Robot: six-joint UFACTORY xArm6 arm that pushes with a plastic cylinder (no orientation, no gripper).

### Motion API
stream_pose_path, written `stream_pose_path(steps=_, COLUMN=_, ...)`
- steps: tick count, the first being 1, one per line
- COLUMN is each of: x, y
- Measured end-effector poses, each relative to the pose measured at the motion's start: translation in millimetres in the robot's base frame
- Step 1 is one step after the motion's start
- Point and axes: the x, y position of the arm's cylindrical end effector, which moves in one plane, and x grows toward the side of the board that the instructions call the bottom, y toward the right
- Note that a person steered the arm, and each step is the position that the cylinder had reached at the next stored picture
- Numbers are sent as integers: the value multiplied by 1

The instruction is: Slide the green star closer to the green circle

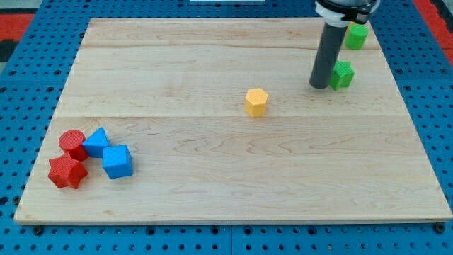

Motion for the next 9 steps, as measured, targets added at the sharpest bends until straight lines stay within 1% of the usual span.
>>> stream_pose_path(steps=2, x=-2, y=47)
stream_pose_path(steps=4, x=-2, y=74)
stream_pose_path(steps=6, x=-4, y=69)
stream_pose_path(steps=9, x=-33, y=71)
